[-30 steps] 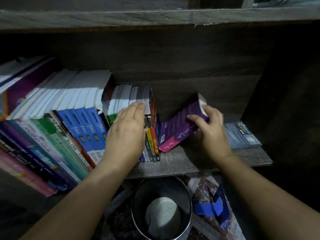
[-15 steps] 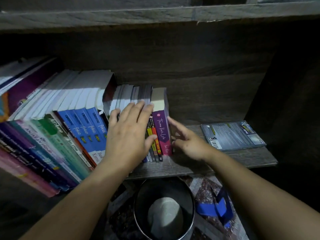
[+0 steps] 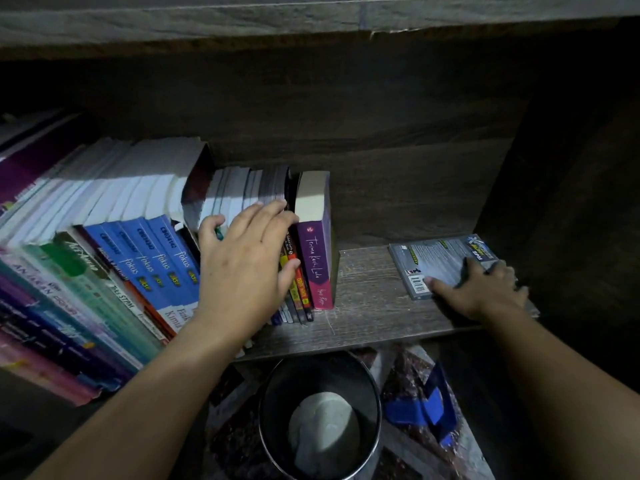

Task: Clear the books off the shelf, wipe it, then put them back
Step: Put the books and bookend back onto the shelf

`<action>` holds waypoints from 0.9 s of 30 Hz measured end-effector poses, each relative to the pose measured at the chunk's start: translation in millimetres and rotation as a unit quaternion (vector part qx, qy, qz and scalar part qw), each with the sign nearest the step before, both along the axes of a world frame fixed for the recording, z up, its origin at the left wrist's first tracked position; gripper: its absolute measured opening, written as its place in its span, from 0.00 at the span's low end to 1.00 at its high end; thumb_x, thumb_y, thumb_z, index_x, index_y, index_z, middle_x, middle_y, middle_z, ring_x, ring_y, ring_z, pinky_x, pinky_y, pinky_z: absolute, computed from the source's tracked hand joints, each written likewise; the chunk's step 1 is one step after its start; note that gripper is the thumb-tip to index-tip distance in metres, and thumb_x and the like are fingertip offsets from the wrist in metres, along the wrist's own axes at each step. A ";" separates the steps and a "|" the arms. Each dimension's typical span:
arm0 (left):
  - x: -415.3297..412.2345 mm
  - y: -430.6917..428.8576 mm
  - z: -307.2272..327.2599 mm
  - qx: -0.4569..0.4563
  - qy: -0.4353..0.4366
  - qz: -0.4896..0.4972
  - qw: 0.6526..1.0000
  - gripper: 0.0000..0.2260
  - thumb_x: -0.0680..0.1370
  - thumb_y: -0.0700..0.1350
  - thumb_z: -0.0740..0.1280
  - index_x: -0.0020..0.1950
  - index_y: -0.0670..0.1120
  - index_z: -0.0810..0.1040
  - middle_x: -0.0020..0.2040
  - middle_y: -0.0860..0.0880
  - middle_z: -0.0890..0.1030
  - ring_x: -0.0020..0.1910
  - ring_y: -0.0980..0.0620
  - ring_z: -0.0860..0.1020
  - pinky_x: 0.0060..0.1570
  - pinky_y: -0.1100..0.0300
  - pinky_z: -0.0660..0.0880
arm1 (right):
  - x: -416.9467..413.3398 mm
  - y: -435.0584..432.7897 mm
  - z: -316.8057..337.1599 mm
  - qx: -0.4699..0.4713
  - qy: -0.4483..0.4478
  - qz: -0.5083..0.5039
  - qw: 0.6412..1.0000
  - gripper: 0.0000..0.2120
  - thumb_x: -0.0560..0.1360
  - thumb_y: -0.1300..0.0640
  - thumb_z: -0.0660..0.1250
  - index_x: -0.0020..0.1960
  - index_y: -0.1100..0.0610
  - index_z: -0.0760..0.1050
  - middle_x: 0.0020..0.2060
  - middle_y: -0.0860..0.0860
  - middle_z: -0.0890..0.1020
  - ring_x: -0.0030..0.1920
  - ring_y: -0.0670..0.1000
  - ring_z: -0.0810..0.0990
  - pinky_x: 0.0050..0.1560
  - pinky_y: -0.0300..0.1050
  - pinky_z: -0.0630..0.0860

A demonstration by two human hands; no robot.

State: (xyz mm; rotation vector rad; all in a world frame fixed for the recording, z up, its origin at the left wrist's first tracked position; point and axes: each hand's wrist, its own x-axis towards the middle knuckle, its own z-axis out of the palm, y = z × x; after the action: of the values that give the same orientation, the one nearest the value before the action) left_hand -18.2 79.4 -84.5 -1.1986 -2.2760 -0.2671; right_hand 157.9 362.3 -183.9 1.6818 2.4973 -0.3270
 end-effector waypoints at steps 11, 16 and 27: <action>4.0 1.5 0.7 0.000 -0.007 0.010 1.000 0.25 0.71 0.53 0.71 0.67 0.49 0.72 0.69 0.50 0.72 0.68 0.49 0.71 0.64 0.43 0.58 | -15.1 -37.0 -9.2 0.004 -0.006 0.062 0.998 0.54 0.57 0.15 0.47 0.77 0.38 0.44 0.77 0.63 0.46 0.75 0.67 0.44 0.70 0.65 0.50; 5.9 3.1 1.6 -0.004 -0.014 0.015 1.000 0.26 0.71 0.54 0.71 0.67 0.49 0.72 0.70 0.50 0.72 0.68 0.49 0.71 0.64 0.43 0.58 | -20.4 -50.9 -6.8 0.012 -0.007 0.077 0.997 0.56 0.54 0.13 0.45 0.77 0.38 0.46 0.75 0.62 0.53 0.74 0.66 0.52 0.68 0.64 0.54; 6.1 1.1 3.6 -0.006 -0.024 0.009 1.000 0.26 0.71 0.53 0.73 0.67 0.50 0.72 0.70 0.51 0.72 0.68 0.49 0.70 0.63 0.43 0.58 | -49.6 -50.1 35.6 -0.093 0.234 -0.166 0.954 0.48 0.56 0.46 0.84 0.68 0.54 0.63 0.66 0.61 0.65 0.66 0.61 0.67 0.62 0.55 0.71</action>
State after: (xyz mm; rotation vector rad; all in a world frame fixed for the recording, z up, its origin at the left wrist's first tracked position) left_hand -12.1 80.5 -80.8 -1.1900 -2.3305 -0.2787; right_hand 108.2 312.2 -148.2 2.1398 2.3471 -1.0719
